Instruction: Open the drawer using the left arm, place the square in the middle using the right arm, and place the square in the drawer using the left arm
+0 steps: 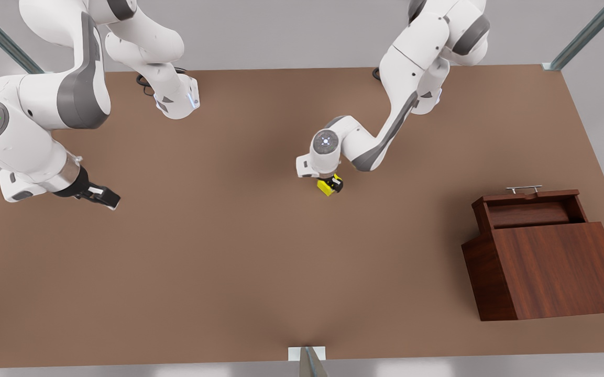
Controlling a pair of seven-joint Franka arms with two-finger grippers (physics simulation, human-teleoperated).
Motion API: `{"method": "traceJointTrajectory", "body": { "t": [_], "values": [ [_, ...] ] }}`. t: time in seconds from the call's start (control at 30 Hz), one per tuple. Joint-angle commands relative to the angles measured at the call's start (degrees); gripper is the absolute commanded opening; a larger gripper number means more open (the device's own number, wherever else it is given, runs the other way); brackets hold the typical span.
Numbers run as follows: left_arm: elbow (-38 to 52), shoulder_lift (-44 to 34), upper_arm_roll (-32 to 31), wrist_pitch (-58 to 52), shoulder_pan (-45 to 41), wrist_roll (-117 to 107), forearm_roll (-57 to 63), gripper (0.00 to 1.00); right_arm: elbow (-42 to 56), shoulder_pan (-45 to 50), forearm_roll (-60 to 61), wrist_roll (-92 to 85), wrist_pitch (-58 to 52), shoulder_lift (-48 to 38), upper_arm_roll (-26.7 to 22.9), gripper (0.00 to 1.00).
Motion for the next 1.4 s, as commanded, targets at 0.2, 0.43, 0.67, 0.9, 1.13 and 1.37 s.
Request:
{"method": "traceJointTrajectory", "body": {
  "t": [0.2, 0.43, 0.67, 0.9, 1.13, 1.37],
  "values": [
    [-1.5, 0.4, 0.2, 1.7, -0.2, -0.9, 0.1, 1.0, -2.2, 0.9, -0.2, -13.1, 0.5, -2.4, 0.1, 1.0],
    [-4.3, 1.1, 0.2, 4.4, -0.3, -0.9, 0.4, 1.0, -5.0, 0.3, 0.3, -16.9, 2.9, -3.7, 0.0, 1.0],
    [-5.2, 2.2, 0.2, 4.5, -0.3, -0.9, 0.4, 1.0, -5.0, 0.2, 0.1, -17.7, 2.9, -3.6, -0.1, 1.0],
    [-5.2, 3.2, 0.2, 5.6, -0.3, -0.9, 0.4, 1.0, -4.9, 0.1, 0.1, -17.7, 2.9, -3.2, -0.1, 1.0],
    [-5.1, 4.3, 0.3, 6.4, -0.3, -0.8, 1.4, 0.76, -4.8, 0.1, 0.2, -17.9, 2.9, -3.2, -0.2, 1.0],
    [-5.1, 4.3, 1.0, 6.5, -0.3, -0.8, 1.4, 0.61, -4.8, 0.1, 0.1, -18.1, 2.9, -3.0, -0.2, 1.0]
  ]
}}
